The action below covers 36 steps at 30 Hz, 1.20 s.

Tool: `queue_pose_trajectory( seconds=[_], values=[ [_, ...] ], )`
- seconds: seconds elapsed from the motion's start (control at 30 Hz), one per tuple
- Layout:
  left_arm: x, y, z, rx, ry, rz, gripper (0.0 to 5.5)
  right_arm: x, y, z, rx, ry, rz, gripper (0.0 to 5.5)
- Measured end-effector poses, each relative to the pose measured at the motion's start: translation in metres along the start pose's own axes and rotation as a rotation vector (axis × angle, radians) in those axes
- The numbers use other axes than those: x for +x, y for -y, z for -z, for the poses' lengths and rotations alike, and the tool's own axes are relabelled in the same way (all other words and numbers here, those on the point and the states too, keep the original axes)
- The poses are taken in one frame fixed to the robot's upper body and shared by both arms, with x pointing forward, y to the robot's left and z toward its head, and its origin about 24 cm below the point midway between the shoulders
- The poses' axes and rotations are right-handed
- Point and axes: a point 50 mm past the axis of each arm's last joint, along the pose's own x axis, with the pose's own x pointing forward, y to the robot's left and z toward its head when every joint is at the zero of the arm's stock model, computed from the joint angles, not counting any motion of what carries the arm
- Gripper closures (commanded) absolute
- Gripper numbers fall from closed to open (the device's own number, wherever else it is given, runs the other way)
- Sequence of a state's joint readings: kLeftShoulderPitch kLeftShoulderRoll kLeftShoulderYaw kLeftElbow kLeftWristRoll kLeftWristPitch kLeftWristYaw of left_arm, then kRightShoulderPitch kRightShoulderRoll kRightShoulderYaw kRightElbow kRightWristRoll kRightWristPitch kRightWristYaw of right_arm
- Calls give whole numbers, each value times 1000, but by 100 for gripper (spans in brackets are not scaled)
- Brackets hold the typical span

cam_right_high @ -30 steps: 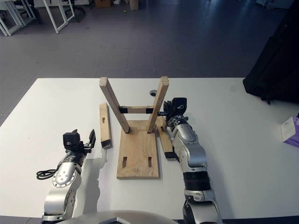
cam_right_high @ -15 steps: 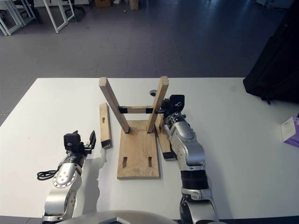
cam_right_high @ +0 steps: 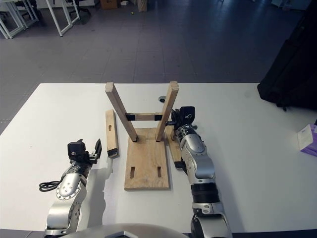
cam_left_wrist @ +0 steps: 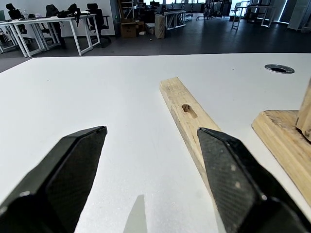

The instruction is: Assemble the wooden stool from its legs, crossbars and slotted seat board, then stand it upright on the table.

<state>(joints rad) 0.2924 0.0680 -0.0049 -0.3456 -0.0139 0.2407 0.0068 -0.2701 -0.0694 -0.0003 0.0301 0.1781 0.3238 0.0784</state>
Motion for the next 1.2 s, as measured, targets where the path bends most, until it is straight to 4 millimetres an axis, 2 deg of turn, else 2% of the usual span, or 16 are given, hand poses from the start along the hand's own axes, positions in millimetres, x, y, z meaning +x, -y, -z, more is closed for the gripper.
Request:
queue_pose_trajectory(
  seconds=[0.1, 0.17, 0.3, 0.5, 0.63, 0.77, 0.87, 0.93, 1.03, 1.13, 1.2],
  values=[
    [0, 0, 0, 0, 0, 1, 206, 2, 9, 6, -32, 22, 28, 510],
    [0, 0, 0, 0, -5, 1, 206, -2, 17, 14, -56, 48, 48, 510],
    [0, 0, 0, 1, -8, 2, 206, -9, 26, 19, -89, 97, 66, 510],
    [1, -1, 1, 12, -22, 18, 206, -12, 33, 19, -90, 109, 85, 510],
    [3, -2, -1, 15, -12, 19, 206, -18, 48, 13, -94, 115, 155, 510],
    [3, -2, -1, 15, -12, 18, 206, -21, 58, 8, -110, 93, 200, 430],
    [3, -2, 0, 14, -15, 18, 206, -21, 58, 8, -108, 82, 200, 375],
    [4, -2, 0, 13, -14, 18, 206, -21, 57, 3, -107, 87, 196, 340],
    [4, -1, 0, 10, -14, 19, 206, -18, 52, -15, -111, 113, 176, 294],
    [4, -1, 0, 8, -15, 19, 206, -15, 43, -48, -90, 179, 149, 294],
    [4, -1, 0, 8, -15, 19, 206, -15, 40, -69, -85, 220, 156, 323]
  ],
)
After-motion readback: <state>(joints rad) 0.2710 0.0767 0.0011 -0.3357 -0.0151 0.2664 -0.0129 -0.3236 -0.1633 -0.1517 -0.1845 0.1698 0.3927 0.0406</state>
